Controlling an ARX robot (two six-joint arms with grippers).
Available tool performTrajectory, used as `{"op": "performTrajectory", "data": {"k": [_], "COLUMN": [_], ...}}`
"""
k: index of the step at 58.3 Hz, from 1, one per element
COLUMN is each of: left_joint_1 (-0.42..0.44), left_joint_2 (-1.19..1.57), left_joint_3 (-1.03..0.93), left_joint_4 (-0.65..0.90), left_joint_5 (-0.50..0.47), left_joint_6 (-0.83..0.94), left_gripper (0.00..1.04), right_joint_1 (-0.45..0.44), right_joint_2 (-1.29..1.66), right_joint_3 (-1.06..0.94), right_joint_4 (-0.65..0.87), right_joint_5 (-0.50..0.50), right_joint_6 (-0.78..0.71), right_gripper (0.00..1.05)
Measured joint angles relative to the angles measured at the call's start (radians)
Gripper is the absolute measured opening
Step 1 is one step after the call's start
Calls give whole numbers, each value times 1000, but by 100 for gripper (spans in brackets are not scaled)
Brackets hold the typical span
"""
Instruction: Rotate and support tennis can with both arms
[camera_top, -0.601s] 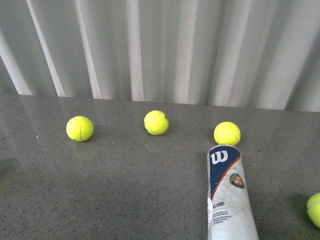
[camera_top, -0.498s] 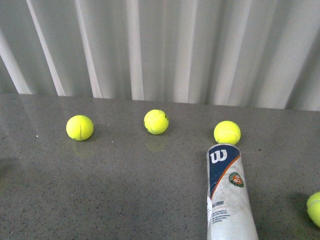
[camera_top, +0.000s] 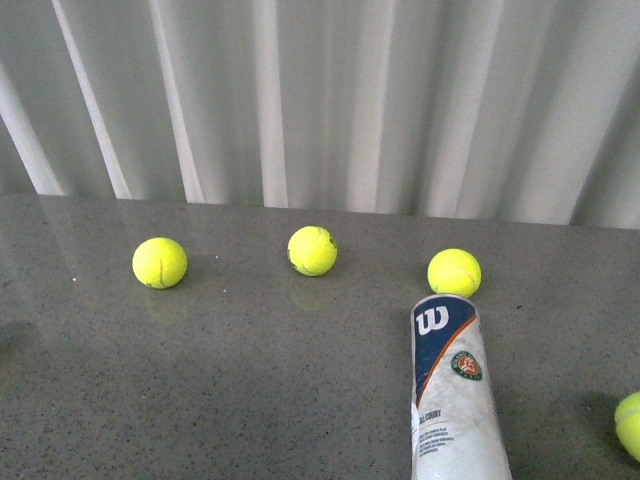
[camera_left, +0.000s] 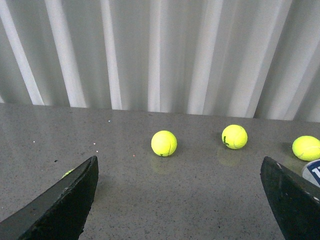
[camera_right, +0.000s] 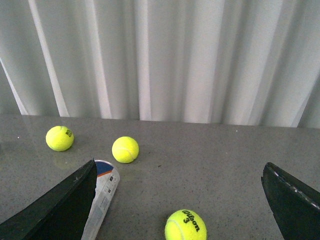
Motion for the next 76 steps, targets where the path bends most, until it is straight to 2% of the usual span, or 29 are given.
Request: {"op": "performTrajectory", "data": {"k": [29,31,34,38,44,47,55,61,64,70,76], "left_joint_1": [0,0,0,0,0,0,0,0,0,0,0], "left_joint_2": [0,0,0,0,0,0,0,0,0,0,0], "left_joint_3": [0,0,0,0,0,0,0,0,0,0,0], "left_joint_4": [0,0,0,0,0,0,0,0,-1,-1,-1], "left_joint_5": [0,0,0,1,0,0,0,0,0,0,0], "left_joint_6": [0,0,0,0,0,0,0,0,0,0,0], "left_gripper": [98,98,98,98,98,98,98,98,98,98,98], "right_joint_1": [0,13,34,-23,-151,-173,-121,-49,-7,68,137], "right_joint_2": [0,10,92,245,528,666,1065,1354,1477,1626,1714], "right_joint_3": [0,6,56,141,330,439,750,987,1102,1215,1218], "right_joint_4": [0,-19,-70,21,241,250,74,-147,-273,-420,-457], "right_joint_5": [0,39,175,160,115,94,90,83,35,6,15], "right_joint_6": [0,-18,-85,-106,-61,-10,155,278,343,408,436], "right_gripper": [97,97,97,97,97,97,97,97,97,97,97]}}
